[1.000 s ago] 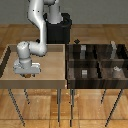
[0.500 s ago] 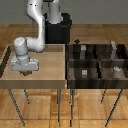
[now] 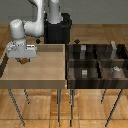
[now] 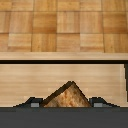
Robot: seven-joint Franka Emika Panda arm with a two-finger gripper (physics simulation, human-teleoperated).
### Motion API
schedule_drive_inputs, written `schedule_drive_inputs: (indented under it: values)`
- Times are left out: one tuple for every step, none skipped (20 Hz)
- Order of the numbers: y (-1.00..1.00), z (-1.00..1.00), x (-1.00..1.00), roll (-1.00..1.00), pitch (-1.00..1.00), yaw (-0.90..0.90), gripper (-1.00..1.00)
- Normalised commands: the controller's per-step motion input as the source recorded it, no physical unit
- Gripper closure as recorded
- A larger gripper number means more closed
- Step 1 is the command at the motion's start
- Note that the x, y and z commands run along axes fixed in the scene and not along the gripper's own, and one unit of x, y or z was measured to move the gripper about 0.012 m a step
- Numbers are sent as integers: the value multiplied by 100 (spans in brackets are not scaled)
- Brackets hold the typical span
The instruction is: Place the loaf of bread into the appropriate compartment.
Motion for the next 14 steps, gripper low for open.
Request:
schedule_drive_inputs:
  values:
    - [0, 0, 0, 0, 0, 0, 100]
    - [100, 0, 0, 0, 0, 0, 100]
    - [100, 0, 0, 0, 0, 0, 100]
    - [100, 0, 0, 0, 0, 0, 100]
    - [100, 0, 0, 0, 0, 0, 100]
    - [100, 0, 0, 0, 0, 0, 100]
    - [100, 0, 0, 0, 0, 0, 100]
    - [100, 0, 0, 0, 0, 0, 100]
    - [100, 0, 0, 0, 0, 0, 100]
    - [100, 0, 0, 0, 0, 0, 100]
    - [100, 0, 0, 0, 0, 0, 100]
    - [100, 0, 0, 0, 0, 0, 100]
    - [100, 0, 0, 0, 0, 0, 100]
    - [100, 0, 0, 0, 0, 0, 100]
